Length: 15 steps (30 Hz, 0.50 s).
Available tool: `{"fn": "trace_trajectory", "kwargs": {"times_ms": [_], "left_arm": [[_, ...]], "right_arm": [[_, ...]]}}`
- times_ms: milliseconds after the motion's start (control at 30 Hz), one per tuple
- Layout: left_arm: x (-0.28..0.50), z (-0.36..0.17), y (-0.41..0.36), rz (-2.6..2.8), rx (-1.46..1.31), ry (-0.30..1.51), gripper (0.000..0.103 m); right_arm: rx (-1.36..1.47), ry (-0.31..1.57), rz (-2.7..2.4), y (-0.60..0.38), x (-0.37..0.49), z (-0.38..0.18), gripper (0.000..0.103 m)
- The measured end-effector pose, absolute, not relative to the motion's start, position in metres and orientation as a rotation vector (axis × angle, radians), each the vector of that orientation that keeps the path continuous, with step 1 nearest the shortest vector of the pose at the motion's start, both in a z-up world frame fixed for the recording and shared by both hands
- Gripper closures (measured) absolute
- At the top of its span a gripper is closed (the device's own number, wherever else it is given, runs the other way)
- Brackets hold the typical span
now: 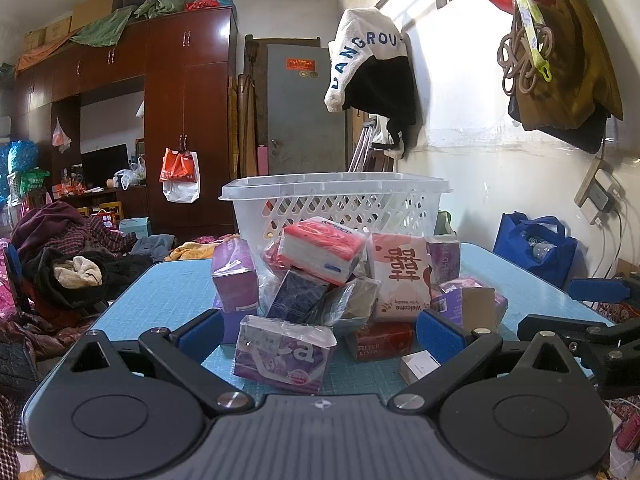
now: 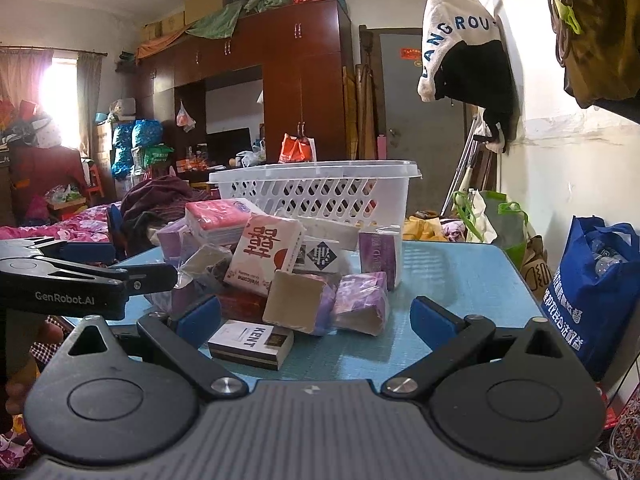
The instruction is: Organize objects
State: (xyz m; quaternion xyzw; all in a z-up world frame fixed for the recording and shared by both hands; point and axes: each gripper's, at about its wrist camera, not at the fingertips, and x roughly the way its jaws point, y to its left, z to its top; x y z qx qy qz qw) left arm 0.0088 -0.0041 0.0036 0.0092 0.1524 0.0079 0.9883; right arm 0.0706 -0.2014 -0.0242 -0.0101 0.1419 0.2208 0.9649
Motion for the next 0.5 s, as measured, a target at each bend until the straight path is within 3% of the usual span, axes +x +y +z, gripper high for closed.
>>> {"fn": "trace_trajectory", "kwargs": {"times_ms": [500], "left_arm": [[0.009, 0.0036, -0.0039, 0.015, 0.019, 0.306, 0.0]], "right_arm": [[0.011, 0.289, 0.426, -0.2092, 0.0729, -0.0233, 0.0]]}}
